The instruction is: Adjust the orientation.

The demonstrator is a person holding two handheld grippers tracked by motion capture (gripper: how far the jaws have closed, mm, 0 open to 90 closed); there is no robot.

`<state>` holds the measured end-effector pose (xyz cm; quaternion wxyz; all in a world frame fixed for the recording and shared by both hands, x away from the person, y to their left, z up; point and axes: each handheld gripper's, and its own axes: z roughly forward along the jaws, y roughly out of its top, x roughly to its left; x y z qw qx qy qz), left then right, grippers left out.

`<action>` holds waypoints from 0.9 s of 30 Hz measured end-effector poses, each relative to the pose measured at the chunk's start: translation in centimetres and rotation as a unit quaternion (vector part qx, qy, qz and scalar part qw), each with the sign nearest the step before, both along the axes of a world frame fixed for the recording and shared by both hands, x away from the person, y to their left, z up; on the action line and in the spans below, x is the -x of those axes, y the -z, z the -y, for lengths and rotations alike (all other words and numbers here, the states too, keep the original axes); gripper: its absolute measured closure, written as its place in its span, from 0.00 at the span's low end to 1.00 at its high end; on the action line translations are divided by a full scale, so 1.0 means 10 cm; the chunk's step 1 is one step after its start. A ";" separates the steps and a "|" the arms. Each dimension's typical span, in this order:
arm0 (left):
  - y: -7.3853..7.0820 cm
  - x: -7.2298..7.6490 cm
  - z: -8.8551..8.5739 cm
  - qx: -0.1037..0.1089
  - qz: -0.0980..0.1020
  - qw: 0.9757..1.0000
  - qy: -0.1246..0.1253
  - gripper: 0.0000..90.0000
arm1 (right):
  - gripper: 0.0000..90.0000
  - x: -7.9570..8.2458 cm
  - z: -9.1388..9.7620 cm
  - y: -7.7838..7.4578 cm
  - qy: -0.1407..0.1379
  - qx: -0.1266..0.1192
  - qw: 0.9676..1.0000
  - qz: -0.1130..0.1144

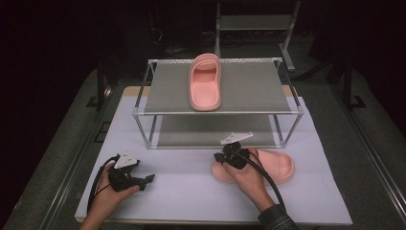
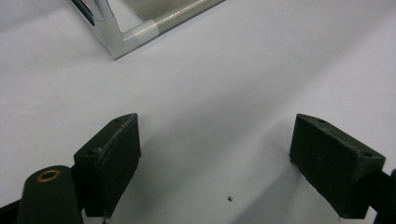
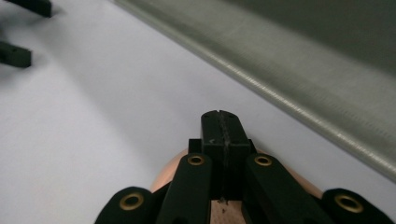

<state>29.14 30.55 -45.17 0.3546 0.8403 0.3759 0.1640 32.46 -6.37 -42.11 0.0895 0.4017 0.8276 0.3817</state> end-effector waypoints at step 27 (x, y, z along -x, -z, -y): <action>0.00 0.00 0.00 -0.001 0.000 1.000 0.000 0.17 | 1.00 0.58 0.72 -0.32 -0.034 -0.069 0.995 0.059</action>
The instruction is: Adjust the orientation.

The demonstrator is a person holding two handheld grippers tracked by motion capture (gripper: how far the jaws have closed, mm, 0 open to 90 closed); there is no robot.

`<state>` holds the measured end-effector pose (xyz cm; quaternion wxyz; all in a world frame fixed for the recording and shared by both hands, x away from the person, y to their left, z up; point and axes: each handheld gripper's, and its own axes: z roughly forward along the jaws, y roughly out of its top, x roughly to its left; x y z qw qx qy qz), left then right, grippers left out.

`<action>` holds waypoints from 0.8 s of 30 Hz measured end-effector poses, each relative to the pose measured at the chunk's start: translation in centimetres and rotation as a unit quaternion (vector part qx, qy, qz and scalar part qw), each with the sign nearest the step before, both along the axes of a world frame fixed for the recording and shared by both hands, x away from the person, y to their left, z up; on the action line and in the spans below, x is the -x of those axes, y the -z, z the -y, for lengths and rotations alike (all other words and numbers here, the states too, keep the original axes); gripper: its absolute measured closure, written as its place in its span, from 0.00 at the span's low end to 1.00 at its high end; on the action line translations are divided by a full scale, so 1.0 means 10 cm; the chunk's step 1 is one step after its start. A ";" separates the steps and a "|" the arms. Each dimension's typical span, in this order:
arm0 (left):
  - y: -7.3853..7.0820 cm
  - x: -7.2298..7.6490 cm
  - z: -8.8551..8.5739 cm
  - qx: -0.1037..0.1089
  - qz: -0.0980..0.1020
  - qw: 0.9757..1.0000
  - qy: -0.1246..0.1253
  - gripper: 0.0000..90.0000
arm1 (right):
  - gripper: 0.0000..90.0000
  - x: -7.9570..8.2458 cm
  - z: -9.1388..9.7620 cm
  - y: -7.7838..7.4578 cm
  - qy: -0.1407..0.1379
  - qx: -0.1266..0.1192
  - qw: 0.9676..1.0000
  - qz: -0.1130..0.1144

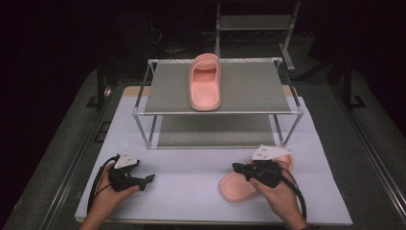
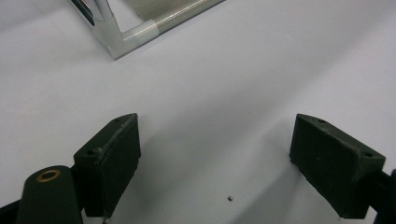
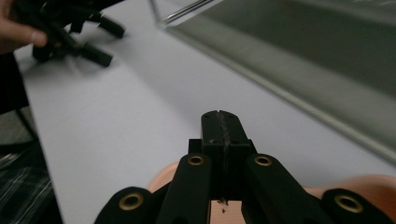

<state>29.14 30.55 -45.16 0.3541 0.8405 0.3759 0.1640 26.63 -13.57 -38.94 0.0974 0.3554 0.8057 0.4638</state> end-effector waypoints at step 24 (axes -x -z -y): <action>0.00 0.00 0.00 0.000 -0.001 1.000 0.000 0.17 | 1.00 -0.41 1.49 0.41 0.207 0.039 0.977 -0.033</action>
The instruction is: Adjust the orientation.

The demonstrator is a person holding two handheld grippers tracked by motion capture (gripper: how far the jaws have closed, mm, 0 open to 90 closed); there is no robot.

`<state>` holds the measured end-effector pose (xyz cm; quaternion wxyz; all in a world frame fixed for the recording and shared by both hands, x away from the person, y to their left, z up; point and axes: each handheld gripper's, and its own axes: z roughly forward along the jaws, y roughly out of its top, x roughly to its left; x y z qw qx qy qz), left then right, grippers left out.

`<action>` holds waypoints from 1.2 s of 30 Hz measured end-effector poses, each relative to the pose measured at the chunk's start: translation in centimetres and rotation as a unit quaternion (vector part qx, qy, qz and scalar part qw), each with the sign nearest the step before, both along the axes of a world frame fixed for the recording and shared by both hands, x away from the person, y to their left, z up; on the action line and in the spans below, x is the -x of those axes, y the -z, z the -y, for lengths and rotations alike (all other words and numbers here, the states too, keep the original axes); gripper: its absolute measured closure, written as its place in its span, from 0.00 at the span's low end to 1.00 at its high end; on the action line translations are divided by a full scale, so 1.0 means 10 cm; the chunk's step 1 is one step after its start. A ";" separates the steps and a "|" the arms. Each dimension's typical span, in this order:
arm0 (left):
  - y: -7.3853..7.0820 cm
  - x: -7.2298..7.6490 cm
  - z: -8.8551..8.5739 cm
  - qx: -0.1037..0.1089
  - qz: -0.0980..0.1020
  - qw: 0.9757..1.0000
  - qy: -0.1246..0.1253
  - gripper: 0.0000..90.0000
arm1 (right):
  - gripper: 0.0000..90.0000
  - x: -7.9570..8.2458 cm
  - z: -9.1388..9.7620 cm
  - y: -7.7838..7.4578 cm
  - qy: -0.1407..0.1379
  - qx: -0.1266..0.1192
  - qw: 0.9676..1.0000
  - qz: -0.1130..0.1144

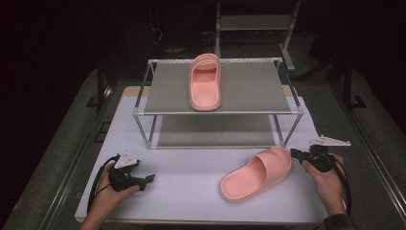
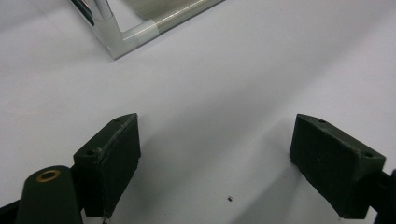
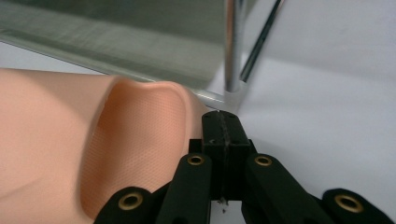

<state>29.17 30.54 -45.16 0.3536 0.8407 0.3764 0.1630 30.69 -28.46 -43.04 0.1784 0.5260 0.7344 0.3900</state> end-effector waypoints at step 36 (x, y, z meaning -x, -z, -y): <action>0.00 -0.01 0.00 0.000 -0.001 1.000 0.002 0.16 | 1.00 -0.60 -1.66 0.05 -0.154 -0.023 0.988 0.012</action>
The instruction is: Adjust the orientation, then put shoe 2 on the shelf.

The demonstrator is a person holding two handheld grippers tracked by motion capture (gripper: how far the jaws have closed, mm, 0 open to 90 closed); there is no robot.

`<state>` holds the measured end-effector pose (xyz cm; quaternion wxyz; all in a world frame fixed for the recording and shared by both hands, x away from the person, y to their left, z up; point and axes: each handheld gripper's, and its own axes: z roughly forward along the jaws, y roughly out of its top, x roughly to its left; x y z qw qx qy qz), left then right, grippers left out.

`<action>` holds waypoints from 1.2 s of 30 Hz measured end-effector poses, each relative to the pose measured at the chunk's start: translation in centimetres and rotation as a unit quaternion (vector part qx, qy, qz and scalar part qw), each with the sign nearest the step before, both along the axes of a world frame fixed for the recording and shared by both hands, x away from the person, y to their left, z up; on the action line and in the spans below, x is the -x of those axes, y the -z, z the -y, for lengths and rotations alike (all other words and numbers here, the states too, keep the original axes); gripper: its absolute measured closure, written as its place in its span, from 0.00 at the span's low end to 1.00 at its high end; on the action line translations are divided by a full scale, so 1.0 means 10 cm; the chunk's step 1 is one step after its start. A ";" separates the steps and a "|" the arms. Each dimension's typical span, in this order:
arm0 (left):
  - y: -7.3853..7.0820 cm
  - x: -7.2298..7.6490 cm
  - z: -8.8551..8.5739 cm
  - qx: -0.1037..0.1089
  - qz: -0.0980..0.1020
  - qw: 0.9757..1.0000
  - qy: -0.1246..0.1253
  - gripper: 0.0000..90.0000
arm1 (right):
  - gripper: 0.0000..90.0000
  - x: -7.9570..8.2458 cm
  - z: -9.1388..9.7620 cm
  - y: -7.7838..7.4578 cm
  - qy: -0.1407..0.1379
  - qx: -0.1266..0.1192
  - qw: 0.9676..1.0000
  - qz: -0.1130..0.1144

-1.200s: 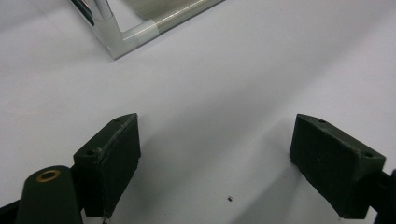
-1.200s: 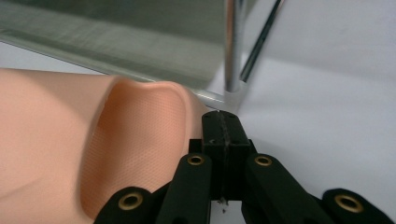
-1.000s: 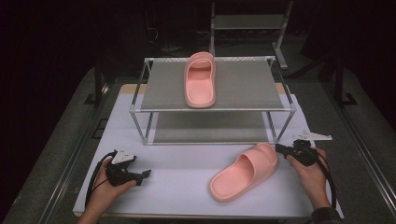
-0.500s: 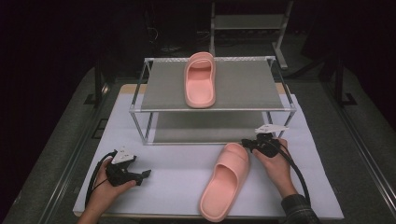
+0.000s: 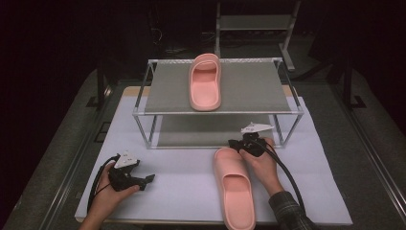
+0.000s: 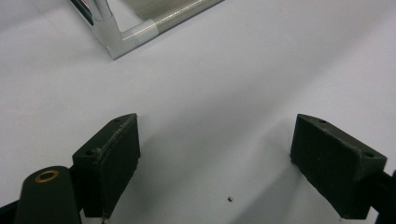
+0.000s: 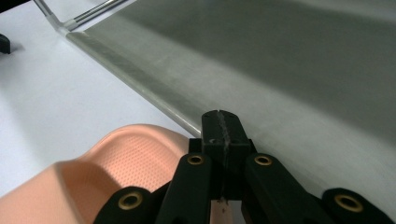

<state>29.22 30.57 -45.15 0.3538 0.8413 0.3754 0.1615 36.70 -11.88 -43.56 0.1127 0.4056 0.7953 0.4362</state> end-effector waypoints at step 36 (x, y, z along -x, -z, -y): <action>0.00 0.00 0.00 -0.001 0.000 1.000 0.000 0.16 | 0.63 1.39 0.60 -0.22 -0.009 -0.041 0.999 0.029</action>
